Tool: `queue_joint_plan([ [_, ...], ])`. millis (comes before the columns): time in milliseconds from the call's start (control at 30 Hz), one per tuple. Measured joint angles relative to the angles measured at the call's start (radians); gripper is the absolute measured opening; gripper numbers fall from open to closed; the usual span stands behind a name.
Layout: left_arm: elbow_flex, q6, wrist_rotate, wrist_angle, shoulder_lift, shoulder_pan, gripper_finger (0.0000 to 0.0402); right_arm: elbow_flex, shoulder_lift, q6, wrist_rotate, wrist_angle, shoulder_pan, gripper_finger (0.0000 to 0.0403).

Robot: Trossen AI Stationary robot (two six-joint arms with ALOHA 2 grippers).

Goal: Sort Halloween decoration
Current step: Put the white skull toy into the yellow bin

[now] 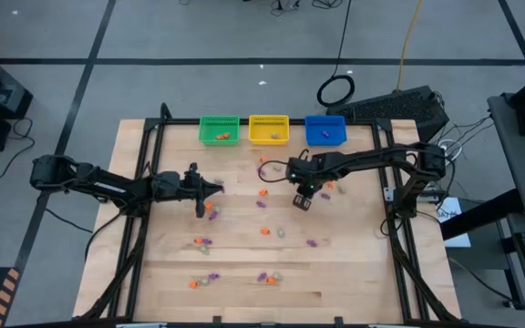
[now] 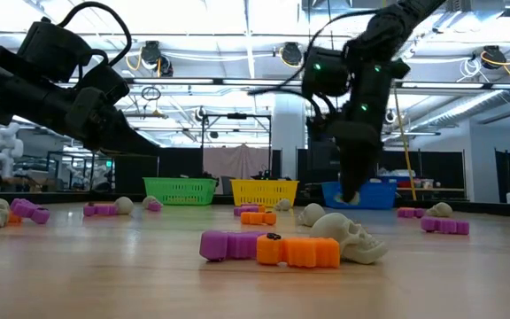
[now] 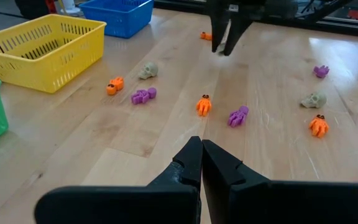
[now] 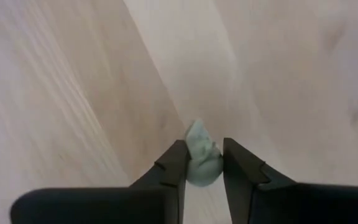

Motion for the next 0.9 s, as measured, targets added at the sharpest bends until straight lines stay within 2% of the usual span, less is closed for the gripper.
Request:
queue_joint_plan([
  [167,0.0,0.0,0.0,0.0,0.0,0.0,0.0012,0.106,0.0,-0.042,0.001,-0.001,-0.017,0.005],
  [367,0.0,-0.002,0.0,0.0,0.0,0.0,0.0012,0.306,0.071,-0.098,0.034,-0.005,-0.131,0.005],
  [733,0.0,-0.002,0.0,0.001,0.0,0.0,0.0012,0.823,0.435,-0.294,0.03,-0.137,-0.357,0.0049],
  [900,0.0,-0.002,0.0,0.0,0.0,0.0,0.0012,0.945,0.576,-0.304,-0.092,-0.155,-0.417,0.0049],
])
